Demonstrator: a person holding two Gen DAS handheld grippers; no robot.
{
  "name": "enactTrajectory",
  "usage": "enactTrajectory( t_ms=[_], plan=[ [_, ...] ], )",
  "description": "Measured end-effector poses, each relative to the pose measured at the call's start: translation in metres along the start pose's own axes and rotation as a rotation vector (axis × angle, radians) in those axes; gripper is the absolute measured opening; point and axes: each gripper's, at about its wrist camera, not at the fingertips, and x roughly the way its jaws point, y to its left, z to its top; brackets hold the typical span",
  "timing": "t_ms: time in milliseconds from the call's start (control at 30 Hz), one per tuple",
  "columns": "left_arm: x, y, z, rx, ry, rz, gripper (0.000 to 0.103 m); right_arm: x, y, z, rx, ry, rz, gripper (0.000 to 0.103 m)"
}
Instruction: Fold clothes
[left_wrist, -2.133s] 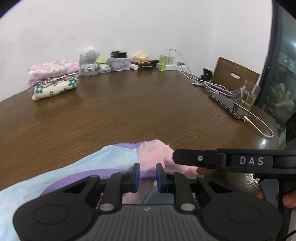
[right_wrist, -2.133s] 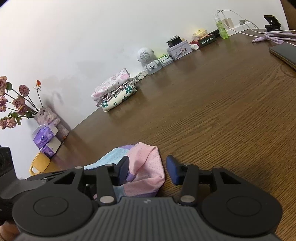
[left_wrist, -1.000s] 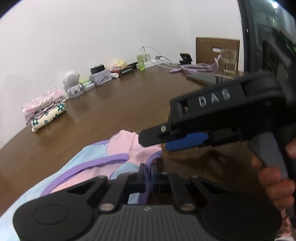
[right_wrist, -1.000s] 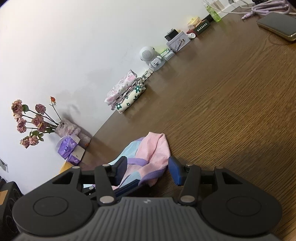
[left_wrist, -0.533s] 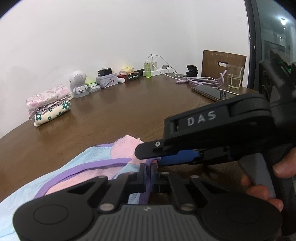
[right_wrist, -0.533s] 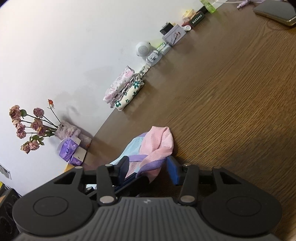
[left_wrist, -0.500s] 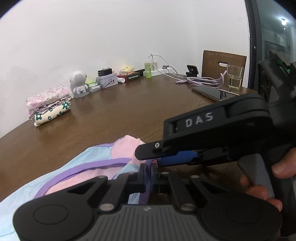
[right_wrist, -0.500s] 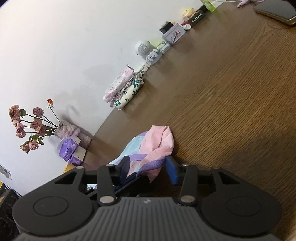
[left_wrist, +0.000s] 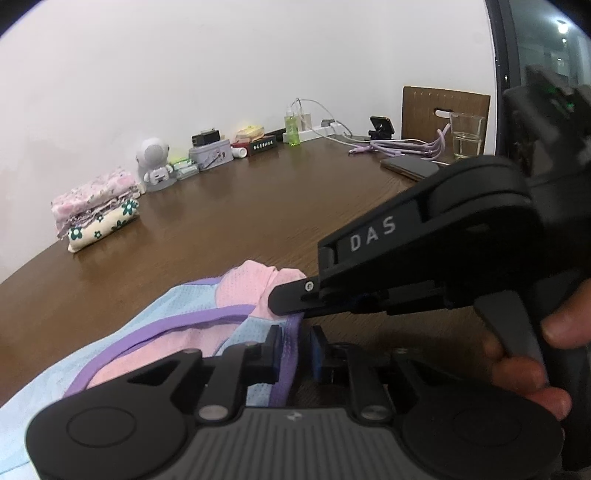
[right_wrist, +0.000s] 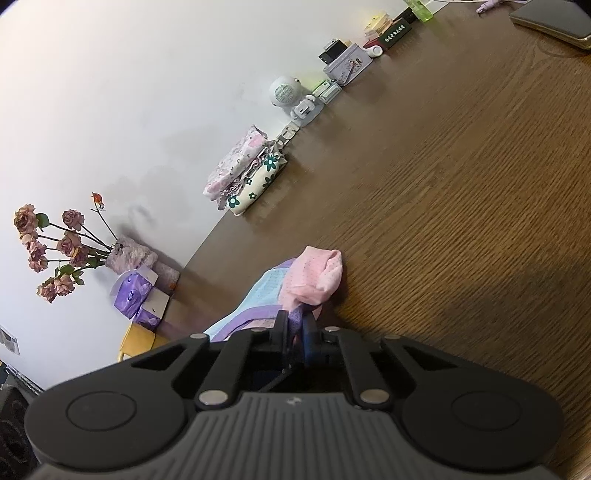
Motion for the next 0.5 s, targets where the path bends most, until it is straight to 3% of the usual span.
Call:
enactTrajectory(
  t_ms=[300, 500],
  plan=[
    [0.000, 0.001, 0.001, -0.042, -0.009, 0.021, 0.015, -0.001, 0.005, 0.000, -0.020, -0.004, -0.005, 0.007],
    [0.001, 0.014, 0.000, -0.140, -0.011, -0.030, 0.010, -0.003, 0.006, -0.001, -0.043, -0.012, -0.011, 0.007]
  ],
)
